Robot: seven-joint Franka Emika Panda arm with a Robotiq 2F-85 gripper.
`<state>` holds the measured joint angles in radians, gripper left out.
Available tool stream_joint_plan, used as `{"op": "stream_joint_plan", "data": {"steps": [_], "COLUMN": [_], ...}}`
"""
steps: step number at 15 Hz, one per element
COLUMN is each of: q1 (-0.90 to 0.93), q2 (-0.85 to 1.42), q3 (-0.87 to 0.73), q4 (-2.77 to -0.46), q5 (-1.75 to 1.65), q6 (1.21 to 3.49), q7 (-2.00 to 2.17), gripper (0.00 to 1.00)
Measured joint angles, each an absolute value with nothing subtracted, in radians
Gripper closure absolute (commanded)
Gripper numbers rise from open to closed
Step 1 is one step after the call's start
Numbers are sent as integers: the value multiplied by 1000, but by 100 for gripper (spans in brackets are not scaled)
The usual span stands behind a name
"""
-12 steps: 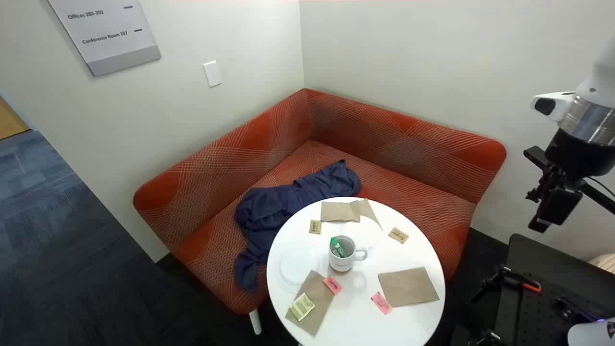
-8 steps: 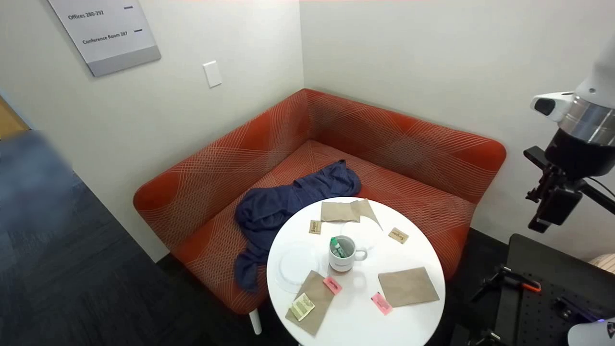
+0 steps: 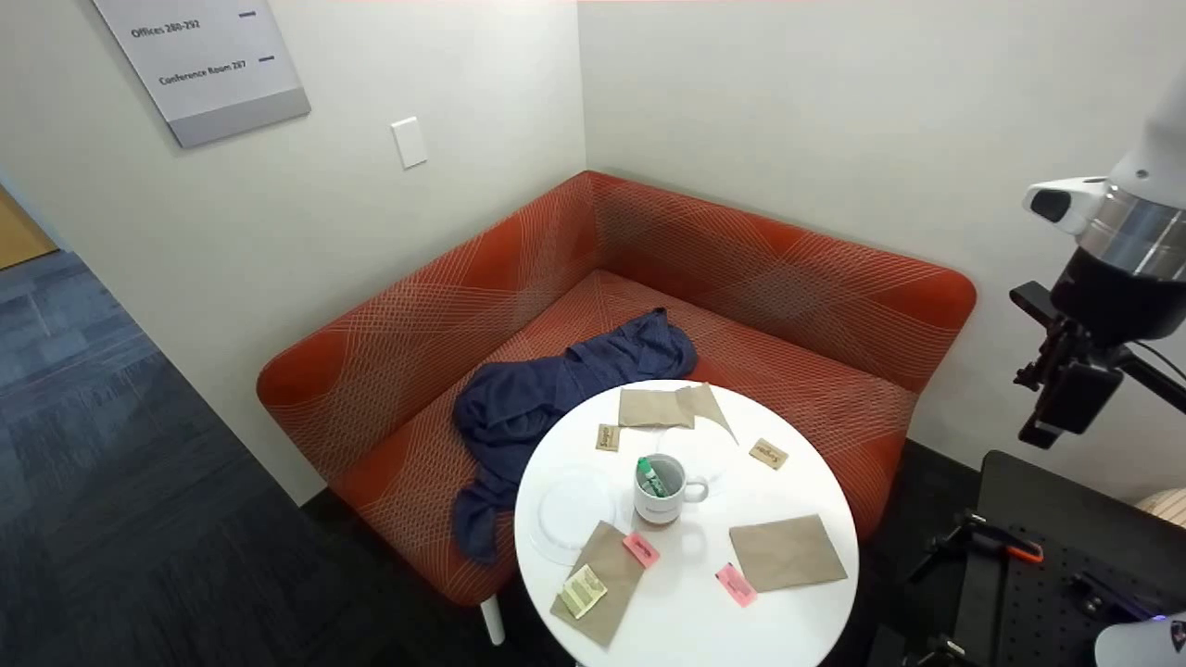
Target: Take the green marker out of the white and brown mug
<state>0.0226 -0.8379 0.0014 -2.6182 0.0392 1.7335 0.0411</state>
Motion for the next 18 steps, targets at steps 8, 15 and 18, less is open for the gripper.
{"op": "stream_joint_plan", "data": {"steps": [8, 15, 18], "q1": [38, 62, 62], "q2": [-796, -594, -468], "q3": [24, 65, 68], "q4": [-2618, -2615, -2598], "q5": [39, 39, 39], "q6": [1889, 2234, 2376], "q7": [41, 44, 46], "gripper": [0, 0, 0]}}
